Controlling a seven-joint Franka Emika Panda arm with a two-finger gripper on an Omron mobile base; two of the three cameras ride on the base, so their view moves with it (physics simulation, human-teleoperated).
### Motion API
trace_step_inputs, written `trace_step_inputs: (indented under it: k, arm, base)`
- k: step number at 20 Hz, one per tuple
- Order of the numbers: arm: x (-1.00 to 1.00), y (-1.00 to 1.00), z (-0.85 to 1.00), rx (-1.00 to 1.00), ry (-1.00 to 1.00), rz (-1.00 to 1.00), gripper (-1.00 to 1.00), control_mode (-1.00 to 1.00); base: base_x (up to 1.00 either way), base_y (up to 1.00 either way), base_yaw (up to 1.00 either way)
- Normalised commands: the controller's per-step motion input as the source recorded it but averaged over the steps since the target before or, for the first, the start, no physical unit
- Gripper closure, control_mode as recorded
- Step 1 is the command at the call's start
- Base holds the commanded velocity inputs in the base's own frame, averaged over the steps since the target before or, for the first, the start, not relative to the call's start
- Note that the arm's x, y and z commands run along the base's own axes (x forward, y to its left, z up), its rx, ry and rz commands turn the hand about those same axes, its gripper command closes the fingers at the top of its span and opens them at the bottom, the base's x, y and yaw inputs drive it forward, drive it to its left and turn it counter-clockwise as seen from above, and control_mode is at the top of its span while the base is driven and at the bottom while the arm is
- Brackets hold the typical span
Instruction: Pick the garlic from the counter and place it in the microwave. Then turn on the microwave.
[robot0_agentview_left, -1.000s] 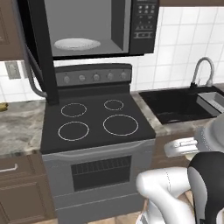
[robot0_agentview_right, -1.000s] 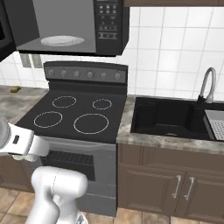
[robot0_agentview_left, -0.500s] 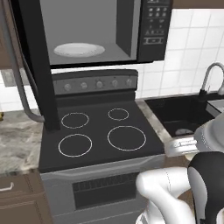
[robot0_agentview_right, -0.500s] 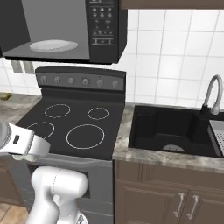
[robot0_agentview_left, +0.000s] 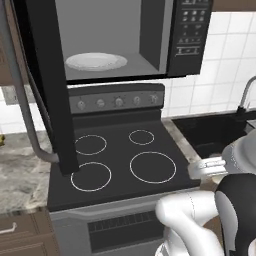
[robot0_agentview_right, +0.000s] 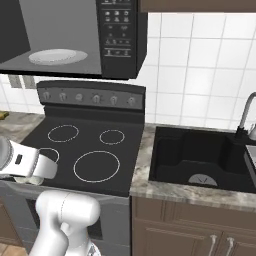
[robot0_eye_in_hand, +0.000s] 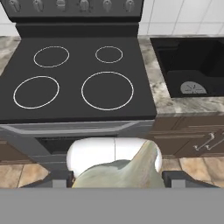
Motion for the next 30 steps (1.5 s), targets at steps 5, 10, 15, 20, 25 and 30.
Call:
trace_step_inputs:
  k: [5, 10, 15, 20, 25, 30]
  arm:
    - [0.00, 0.00, 0.00, 0.00, 0.00, 0.00, 1.00, 1.00]
    - [0.00, 0.00, 0.00, 0.00, 0.00, 0.00, 1.00, 1.00]
    - [0.00, 0.00, 0.00, 0.00, 0.00, 0.00, 1.00, 1.00]
    - [0.04, 0.26, 0.14, 0.00, 0.00, 0.00, 1.00, -1.00]
    - [-0.02, 0.19, 0.56, 0.00, -0.09, 0.01, 1.00, -1.00]
    - [0.08, 0.06, 0.99, 0.00, -0.10, 0.03, 1.00, -1.00]
  base:
    - [0.38, 0.37, 0.00]
    - [0.37, 0.39, 0.00]
    - [0.15, 0.36, 0.00]
    - [0.00, 0.00, 0.00]
    - [0.00, 0.00, 0.00]
    - [0.00, 0.00, 0.00]
